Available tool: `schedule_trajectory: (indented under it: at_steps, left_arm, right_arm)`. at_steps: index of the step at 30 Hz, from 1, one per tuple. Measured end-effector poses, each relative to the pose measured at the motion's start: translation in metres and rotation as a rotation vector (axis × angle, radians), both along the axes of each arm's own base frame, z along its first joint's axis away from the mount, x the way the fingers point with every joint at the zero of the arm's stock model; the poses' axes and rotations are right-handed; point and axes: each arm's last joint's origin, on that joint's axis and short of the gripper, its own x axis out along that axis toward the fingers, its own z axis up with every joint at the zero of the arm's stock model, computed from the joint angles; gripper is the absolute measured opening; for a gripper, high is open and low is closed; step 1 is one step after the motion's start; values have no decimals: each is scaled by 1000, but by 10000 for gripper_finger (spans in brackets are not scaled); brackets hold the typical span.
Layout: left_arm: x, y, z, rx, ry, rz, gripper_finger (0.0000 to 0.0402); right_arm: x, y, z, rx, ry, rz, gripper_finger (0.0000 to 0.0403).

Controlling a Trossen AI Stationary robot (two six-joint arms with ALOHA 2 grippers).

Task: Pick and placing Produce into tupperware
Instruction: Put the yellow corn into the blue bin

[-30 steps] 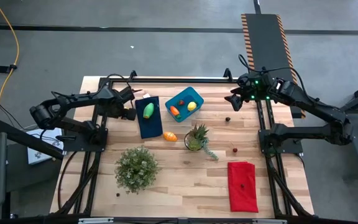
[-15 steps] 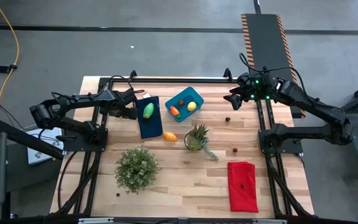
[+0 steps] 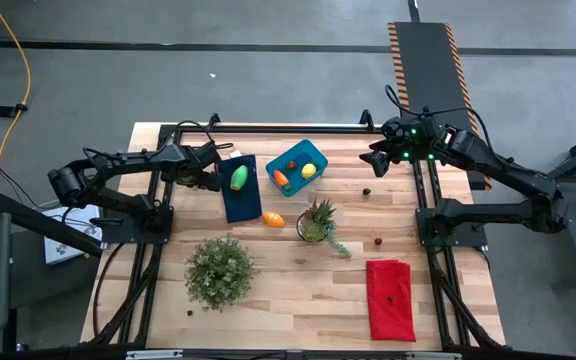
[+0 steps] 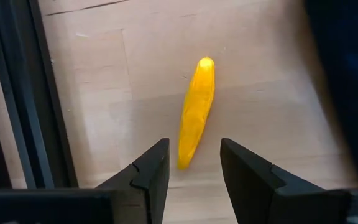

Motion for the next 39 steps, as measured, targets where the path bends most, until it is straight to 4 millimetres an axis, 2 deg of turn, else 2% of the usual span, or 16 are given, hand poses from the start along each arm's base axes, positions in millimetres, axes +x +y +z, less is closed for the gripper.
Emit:
schedule_trajectory:
  at_steps: [14,20,27,39]
  left_arm:
    - [2,1,0,-5,-33,-7,131]
    - [-5,0,-1,-23,3,60,131]
    - [-14,-2,-13,-81,-50,114,131]
    - [-14,-1,-14,-71,-42,62,131]
  right_arm:
    - [0,0,0,-13,6,10,256]
    - [0,0,0,-14,6,11,256]
    - [0,0,0,-14,6,12,256]
    - [0,0,0,-14,6,11,256]
